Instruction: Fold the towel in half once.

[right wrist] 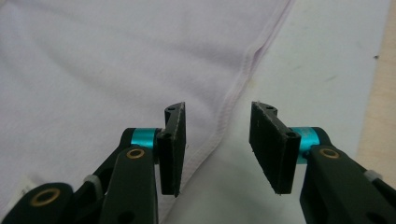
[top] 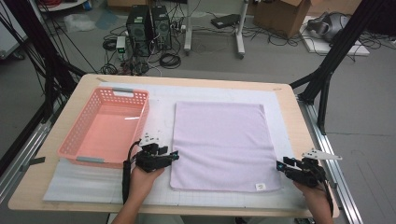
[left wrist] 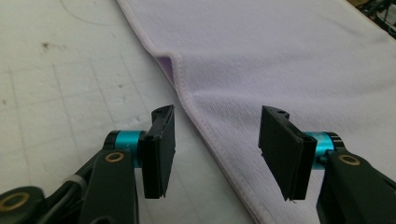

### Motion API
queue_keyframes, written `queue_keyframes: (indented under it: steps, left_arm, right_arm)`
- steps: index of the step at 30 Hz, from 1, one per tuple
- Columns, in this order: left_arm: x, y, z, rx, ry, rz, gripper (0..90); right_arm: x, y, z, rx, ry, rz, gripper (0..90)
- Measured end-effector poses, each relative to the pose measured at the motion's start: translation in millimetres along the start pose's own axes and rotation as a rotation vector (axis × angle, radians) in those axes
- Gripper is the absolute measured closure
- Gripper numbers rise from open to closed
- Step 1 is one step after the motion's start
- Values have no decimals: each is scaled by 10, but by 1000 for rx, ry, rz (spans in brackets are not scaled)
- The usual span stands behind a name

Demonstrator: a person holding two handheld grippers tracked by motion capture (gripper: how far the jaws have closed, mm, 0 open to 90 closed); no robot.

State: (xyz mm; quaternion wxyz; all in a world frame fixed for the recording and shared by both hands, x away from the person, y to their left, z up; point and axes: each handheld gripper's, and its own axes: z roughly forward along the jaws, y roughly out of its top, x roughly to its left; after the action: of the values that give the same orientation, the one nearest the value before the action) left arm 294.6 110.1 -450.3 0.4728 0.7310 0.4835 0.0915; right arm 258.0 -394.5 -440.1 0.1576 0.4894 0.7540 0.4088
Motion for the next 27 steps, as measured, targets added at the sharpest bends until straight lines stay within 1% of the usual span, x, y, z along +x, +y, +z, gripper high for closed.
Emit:
queue_keyframes:
  steps: [4,5,6,7,8,9,11,12,13,14,16,17,18,20,22,23,25,27]
  left_arm:
    - [-28,-79,-55,-6,-2,17,454]
    - [-32,-93,-69,-14,-2,25,450]
    - [-36,-104,-80,-27,-13,28,449]
    - [-38,-106,-93,-44,-28,38,443]
    - [-42,-103,-109,-65,-43,57,420]
    - [-55,-96,-121,-94,-62,74,397]
    - [-90,-65,-152,-158,-83,102,351]
    - [-108,-40,-167,-183,-95,111,335]
    - [-126,-19,-182,-204,-96,115,332]
    - [-142,-3,-194,-224,-96,113,312]
    - [-150,14,-213,-253,-114,121,234]
    - [-153,18,-221,-261,-103,126,206]
    - [-154,21,-225,-267,-102,128,200]
    - [-146,28,-230,-276,-102,129,201]
    - [-137,34,-232,-273,-104,128,201]
    - [-133,35,-233,-274,-104,129,205]
    - [-127,35,-237,-281,-103,113,218]
    - [-122,36,-237,-269,-101,113,219]
  right_arm:
    - [43,-33,-2,17,7,-9,533]
    - [48,-36,-3,20,3,-5,518]
    - [42,-37,-2,8,-1,-5,500]
    - [39,-34,-12,-1,-3,-1,479]
    - [34,-29,-28,-15,-3,-6,461]
    - [35,-22,-49,-25,1,-11,439]
    - [47,-10,-91,-56,7,-35,395]
    - [55,-6,-112,-79,7,-58,373]
    - [64,-4,-135,-94,6,-76,357]
    - [71,-1,-156,-107,3,-88,329]
    - [70,3,-188,-129,-9,-85,262]
    - [61,5,-202,-141,-10,-77,250]
    - [59,7,-219,-150,-19,-70,238]
    - [53,13,-244,-165,-27,-68,218]
    - [47,25,-251,-181,-32,-73,212]
    - [45,29,-247,-182,-30,-76,212]
    - [47,28,-240,-172,-33,-75,211]
    - [50,25,-231,-165,-30,-80,212]
